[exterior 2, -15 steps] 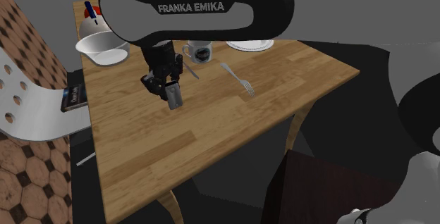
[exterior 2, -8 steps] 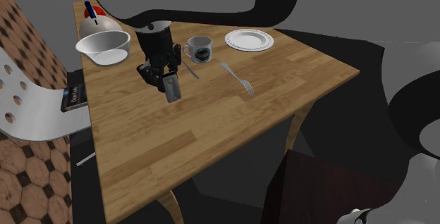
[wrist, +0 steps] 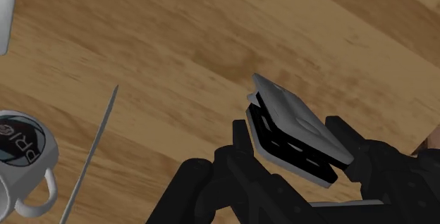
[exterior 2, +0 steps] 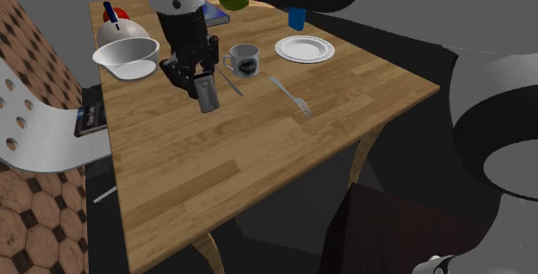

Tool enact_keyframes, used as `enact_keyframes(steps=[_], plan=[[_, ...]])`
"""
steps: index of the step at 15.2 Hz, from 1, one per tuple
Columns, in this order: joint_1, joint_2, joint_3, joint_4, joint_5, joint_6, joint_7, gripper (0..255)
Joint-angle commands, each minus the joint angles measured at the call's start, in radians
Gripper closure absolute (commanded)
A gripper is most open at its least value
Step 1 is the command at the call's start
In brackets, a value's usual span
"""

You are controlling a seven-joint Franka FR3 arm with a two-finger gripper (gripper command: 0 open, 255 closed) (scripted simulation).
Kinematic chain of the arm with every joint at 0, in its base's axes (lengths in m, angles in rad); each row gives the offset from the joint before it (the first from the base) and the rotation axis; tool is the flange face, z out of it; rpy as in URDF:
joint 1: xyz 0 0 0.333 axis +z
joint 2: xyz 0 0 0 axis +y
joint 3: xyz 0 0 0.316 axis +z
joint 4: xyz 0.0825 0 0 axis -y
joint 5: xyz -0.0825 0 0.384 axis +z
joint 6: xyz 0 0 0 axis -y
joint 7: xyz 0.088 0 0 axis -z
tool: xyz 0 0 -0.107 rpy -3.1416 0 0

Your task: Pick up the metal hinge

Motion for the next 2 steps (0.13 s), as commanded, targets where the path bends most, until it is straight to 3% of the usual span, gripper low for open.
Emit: enact_keyframes(steps=[1, 2], plan=[[-0.002, 0.012, 0.000, 0.037, 0.001, -0.025, 0.000, 255], [-0.002, 0.012, 0.000, 0.037, 0.001, -0.025, 0.000, 255]])
